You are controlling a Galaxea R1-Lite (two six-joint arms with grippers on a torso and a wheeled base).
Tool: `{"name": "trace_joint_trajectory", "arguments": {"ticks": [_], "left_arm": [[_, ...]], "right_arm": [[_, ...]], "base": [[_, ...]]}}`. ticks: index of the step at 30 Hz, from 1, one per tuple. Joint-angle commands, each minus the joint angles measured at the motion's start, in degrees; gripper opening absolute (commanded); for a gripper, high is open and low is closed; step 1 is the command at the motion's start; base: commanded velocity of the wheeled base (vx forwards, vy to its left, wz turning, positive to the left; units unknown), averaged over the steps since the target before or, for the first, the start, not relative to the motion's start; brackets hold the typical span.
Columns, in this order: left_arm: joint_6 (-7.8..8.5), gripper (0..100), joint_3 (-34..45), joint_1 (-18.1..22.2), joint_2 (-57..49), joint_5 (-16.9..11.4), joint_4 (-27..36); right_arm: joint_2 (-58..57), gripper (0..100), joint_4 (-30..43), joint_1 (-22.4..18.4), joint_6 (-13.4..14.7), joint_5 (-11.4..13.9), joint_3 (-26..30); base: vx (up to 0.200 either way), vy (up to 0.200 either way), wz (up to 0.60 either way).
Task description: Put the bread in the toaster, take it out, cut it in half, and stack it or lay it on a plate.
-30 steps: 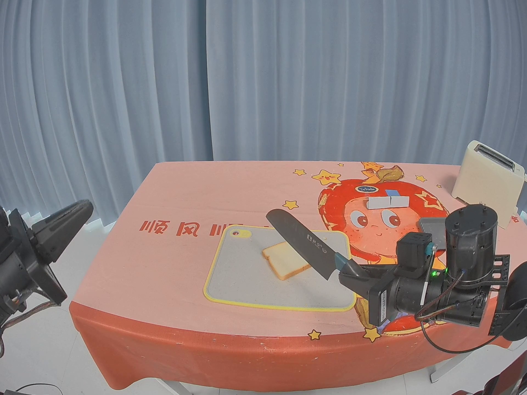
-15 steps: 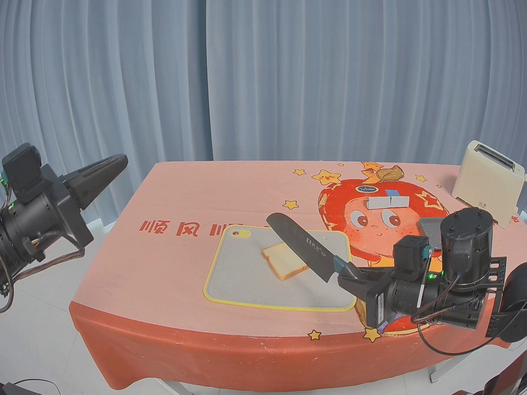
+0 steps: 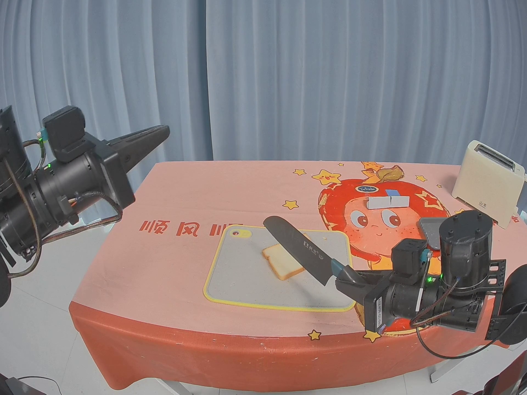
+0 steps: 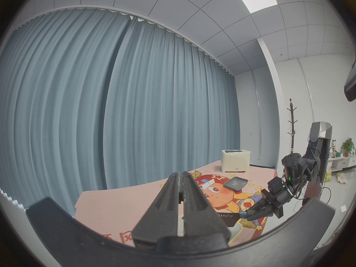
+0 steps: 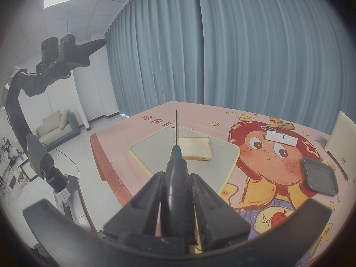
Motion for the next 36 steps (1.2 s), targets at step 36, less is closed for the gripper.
{"name": "trace_joint_trajectory", "arguments": {"ticks": [36], "left_arm": [[-6.41,0,-0.9,-0.6,12.2,-2.2,-4.1]], "right_arm": [[0.9,0,0.0,-0.2,0.3,-0.3,0.3]], "base": [[0.000,0.000,0.00]]}}
